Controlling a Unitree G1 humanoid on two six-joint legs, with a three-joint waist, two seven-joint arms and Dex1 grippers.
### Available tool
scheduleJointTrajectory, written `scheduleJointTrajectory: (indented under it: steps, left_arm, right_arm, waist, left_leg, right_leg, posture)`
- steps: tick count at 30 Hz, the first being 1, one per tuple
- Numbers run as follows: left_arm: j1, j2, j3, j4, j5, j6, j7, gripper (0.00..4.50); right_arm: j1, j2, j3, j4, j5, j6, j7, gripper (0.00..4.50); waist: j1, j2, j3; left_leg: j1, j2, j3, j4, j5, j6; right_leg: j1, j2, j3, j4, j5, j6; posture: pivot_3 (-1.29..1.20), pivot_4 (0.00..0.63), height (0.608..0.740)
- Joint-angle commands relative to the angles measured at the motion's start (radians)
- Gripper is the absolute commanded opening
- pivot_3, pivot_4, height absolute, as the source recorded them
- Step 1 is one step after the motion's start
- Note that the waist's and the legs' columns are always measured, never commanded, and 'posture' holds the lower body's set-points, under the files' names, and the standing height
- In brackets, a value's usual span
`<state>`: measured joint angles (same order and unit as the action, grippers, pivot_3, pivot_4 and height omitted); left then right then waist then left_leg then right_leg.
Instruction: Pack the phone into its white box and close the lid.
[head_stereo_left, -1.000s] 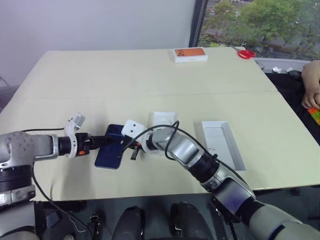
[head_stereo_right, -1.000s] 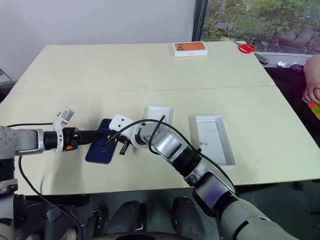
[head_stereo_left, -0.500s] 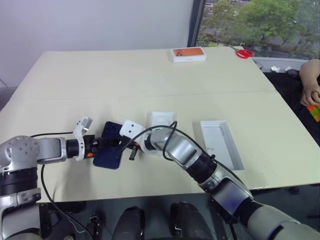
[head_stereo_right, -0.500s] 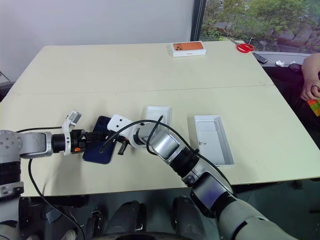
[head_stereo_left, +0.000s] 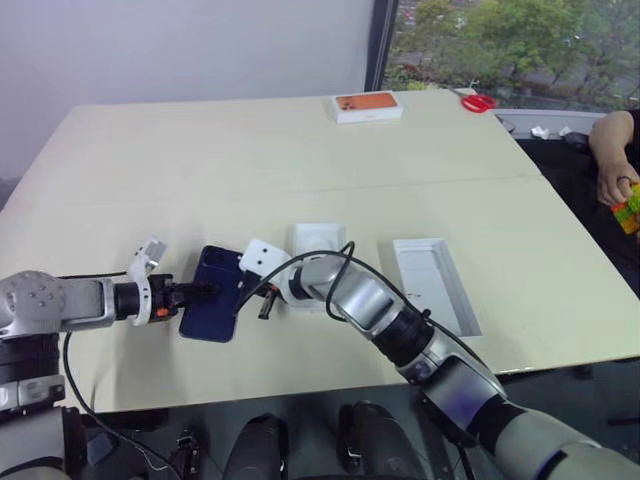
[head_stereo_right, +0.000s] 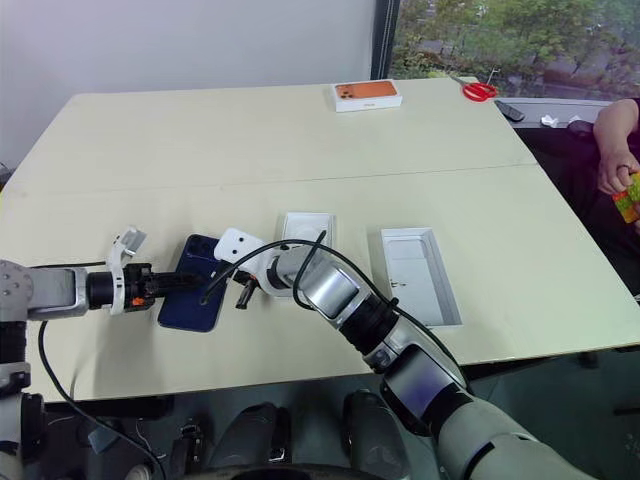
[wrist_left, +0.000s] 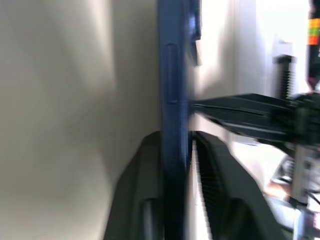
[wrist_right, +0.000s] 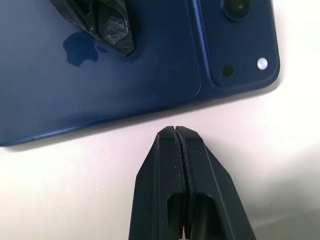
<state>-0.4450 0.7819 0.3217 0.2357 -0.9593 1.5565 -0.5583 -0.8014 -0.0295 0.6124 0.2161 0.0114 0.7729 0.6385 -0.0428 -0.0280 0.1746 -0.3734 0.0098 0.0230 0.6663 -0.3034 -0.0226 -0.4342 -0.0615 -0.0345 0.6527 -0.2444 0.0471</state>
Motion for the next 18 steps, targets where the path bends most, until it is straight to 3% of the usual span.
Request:
scheduleJointTrajectory:
  steps: [1,4,8,18]
  left_arm:
    - [0.004,0.006,-0.01,0.013,0.036,0.002,-0.016,1.15]
    - [0.006,0.002,-0.007,0.009,0.041,0.008,-0.032,1.15]
    - [0.013,0.001,0.006,0.002,0.043,0.014,-0.05,0.05]
    - [-0.059,-0.023,0.17,0.016,-0.007,0.045,-0.045,0.05]
  right_arm:
    - [0.0,-0.001,-0.014,-0.027,-0.012,0.001,0.004,0.0]
    - [0.001,0.0,-0.014,-0.032,-0.014,0.003,0.004,0.0]
    - [-0.006,-0.003,-0.011,-0.042,-0.023,0.003,0.007,0.0]
    - [-0.07,-0.052,-0.11,-0.226,-0.001,0.105,0.017,0.0]
  waist:
    - [0.0,0.0,0.0]
    - [0.0,0.0,0.0]
    - [-0.001,0.0,0.0]
    - [0.001,-0.001,0.001]
  left_leg:
    - [0.0,0.0,0.0,0.0,0.0,0.0]
    - [0.0,0.0,0.0,-0.001,0.0,0.0]
    - [0.0,0.0,0.0,-0.001,0.0,0.0]
    - [-0.008,0.001,0.0,-0.003,0.0,-0.001]
  right_leg:
    - [0.0,0.0,0.0,0.0,0.0,0.0]
    - [0.0,0.0,0.0,0.0,0.0,0.0]
    - [-0.001,0.0,0.0,-0.001,0.0,0.0]
    - [-0.01,0.0,0.0,0.0,0.0,0.0]
  posture:
    - [0.0,0.15,0.74]
    - [0.0,0.15,0.74]
    - [0.0,0.15,0.74]
    - [0.0,0.15,0.74]
